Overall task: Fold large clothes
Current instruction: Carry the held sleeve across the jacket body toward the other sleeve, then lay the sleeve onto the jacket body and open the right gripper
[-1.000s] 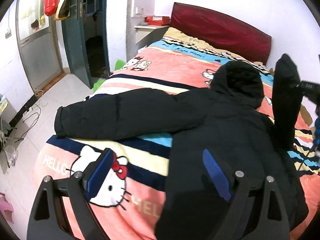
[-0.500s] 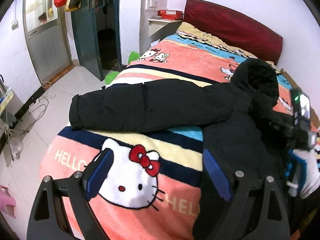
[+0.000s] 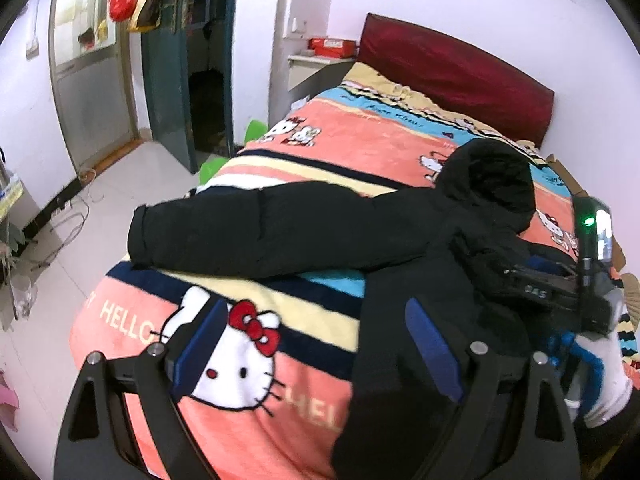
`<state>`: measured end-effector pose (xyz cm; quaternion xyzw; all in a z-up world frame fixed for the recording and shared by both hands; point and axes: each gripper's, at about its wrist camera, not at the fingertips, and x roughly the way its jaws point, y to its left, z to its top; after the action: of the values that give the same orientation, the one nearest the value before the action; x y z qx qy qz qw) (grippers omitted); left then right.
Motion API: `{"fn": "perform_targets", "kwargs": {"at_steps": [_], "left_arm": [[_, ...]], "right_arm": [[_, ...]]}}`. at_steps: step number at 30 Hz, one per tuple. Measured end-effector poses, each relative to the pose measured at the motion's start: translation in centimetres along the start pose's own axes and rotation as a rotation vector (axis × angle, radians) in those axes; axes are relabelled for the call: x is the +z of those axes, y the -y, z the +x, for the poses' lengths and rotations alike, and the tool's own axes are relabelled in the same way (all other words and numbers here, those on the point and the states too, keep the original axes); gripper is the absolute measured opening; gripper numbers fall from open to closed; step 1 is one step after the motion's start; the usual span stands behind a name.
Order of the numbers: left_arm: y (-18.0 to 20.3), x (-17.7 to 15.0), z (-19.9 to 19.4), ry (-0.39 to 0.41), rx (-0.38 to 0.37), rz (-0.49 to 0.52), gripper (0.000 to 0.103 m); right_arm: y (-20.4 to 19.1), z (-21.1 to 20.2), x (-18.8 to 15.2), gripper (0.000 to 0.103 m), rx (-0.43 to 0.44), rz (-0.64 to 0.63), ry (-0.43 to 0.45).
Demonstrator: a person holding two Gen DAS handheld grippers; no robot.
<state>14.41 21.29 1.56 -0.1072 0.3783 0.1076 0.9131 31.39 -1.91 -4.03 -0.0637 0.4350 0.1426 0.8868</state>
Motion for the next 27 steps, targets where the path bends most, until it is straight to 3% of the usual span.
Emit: {"fn": "perform_targets", "kwargs": {"at_steps": [6,10,15,21,27], "left_arm": [[6.6,0.0,0.2,-0.011,-0.032,0.057,0.091],[12.1,0.1,1.6,-0.032,-0.032,0.135,0.091],[19.7,1.4,4.9,-0.042,-0.092,0.217,0.091],[28.0,3.2,12.4,-0.054,-0.112,0.289,0.091],[30.2,3.2,19.1,-0.100,-0.050,0.332,0.091]], "right_arm": [[5.0,-5.3,-0.9,0.089,-0.001,0.012,0.061],[11.8,-7.6,-1.9,0.089,-0.088,0.045,0.083],[20.7,-9.0,-3.0,0.087,-0.173,0.123,0.092],[26.6,-6.9,-2.7,0.086,-0.188,0.174,0.094],[27.7,-2.4,-2.8,0.085,-0.161,0.148,0.062]]}}
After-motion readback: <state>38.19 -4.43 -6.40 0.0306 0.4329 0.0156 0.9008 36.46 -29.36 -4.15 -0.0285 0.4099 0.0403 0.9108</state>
